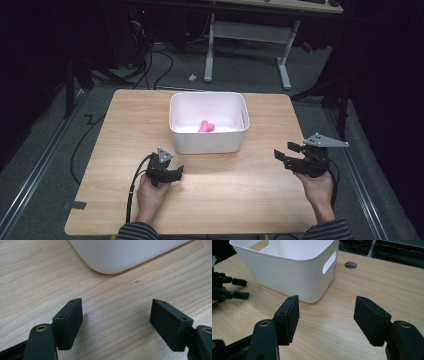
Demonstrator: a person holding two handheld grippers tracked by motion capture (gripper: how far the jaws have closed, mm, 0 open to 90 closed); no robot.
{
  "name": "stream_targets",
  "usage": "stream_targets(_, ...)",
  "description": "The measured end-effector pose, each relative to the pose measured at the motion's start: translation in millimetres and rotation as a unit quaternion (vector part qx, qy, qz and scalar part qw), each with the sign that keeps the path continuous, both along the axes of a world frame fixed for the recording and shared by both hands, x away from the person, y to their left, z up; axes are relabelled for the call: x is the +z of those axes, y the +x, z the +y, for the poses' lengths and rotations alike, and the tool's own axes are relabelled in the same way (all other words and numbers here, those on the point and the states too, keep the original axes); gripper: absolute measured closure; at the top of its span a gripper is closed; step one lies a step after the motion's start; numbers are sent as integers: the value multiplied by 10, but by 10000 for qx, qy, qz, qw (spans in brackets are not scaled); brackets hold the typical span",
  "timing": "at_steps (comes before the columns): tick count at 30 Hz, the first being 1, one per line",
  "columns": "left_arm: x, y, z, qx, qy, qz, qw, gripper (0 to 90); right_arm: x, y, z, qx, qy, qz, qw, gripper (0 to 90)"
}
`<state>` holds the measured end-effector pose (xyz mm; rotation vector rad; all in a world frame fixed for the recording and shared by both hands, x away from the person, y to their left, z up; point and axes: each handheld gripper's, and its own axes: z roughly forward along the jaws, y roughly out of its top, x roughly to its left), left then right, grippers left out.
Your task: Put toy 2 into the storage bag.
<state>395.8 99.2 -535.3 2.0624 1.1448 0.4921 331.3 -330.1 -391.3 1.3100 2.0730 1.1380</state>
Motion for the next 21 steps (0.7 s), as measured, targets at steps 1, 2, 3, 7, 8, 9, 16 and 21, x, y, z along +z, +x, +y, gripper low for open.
stream_targets(1,0,0,0,0,1,0,10000,268,-43,-4,8,-8,16,36,10000,375)
stream_targets(2,0,0,0,1,0,0,10000,268,-86,-4,13,1,29,68,10000,375)
stream_targets(3,0,0,1,-5,7,1,10000,268,-128,-6,20,-11,53,102,9999,376)
stream_targets(7,0,0,1,-3,6,1,10000,268,-279,-10,51,-35,88,197,9998,376)
stream_targets(8,0,0,1,-4,7,1,10000,268,-313,-9,58,-25,115,220,9997,376)
stream_targets(9,1,0,1,-5,8,1,10000,268,-345,-8,65,-25,126,222,9997,376)
stream_targets(16,0,0,0,-1,3,-1,10000,268,-583,11,136,-43,193,301,9994,377)
stream_targets(21,0,0,0,1,2,-1,10000,268,-756,42,190,-9,184,312,9993,376)
